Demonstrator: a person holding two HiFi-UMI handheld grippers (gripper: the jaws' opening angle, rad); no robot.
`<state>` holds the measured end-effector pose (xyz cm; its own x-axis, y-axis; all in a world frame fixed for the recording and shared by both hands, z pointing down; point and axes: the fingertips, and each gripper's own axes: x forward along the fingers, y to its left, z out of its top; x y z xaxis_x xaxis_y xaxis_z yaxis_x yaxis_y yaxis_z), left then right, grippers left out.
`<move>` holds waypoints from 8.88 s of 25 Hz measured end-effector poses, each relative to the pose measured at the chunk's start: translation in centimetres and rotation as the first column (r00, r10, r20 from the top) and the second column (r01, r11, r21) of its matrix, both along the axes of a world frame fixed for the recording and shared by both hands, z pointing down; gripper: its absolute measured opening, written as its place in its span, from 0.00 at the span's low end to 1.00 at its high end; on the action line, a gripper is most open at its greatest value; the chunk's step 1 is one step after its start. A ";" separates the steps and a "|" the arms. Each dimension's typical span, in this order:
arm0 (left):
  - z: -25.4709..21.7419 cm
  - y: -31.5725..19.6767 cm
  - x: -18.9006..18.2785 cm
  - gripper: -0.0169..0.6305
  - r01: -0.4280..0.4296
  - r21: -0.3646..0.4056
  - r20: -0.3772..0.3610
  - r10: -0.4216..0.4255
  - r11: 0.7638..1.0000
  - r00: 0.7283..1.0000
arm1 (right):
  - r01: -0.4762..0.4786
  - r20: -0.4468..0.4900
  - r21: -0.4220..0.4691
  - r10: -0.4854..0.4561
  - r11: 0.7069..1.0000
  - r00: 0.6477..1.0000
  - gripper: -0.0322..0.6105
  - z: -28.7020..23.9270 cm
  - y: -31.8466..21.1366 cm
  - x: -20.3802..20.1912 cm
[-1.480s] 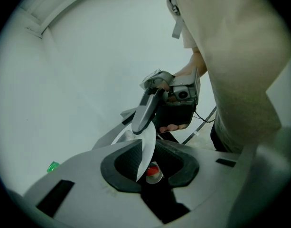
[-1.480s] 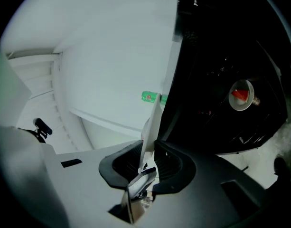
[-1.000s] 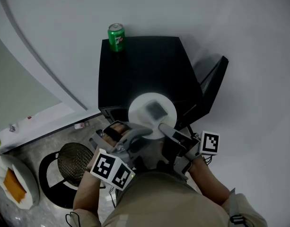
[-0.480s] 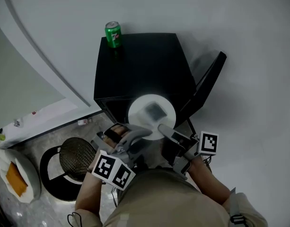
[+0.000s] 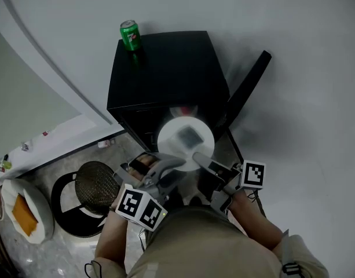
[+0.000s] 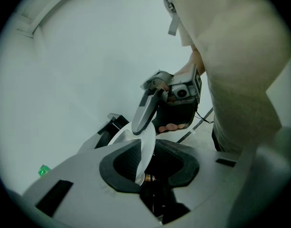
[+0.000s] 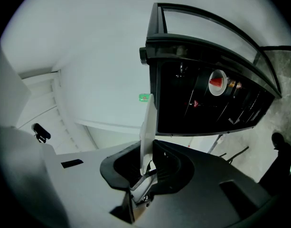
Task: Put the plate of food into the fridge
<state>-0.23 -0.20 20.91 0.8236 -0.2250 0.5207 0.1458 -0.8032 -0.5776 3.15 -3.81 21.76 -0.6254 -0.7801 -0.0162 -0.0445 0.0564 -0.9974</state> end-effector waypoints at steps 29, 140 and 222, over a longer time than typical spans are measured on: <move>6.4 5.9 -0.2 0.18 0.177 -0.154 0.109 -0.161 0.972 0.981 | 0.090 -0.013 -0.062 -0.091 0.994 0.996 0.13 6.8 5.8 -0.4; 40.2 -4.8 -3.1 0.08 -0.277 -0.836 0.219 -0.751 -0.474 0.624 | 0.020 -0.514 -0.216 -0.132 0.976 0.847 0.23 39.4 0.4 -1.3; 66.5 -12.4 2.7 0.07 -0.352 -0.841 0.252 -0.872 -0.412 0.419 | 0.262 -0.636 -0.228 -0.347 0.938 0.689 0.09 50.9 8.2 -0.1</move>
<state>2.46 -12.61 87.43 0.8602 -0.4883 0.1468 -0.1399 0.0509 0.9889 3.03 4.42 72.66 -0.6464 -0.5141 0.5638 -0.6898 0.0778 -0.7198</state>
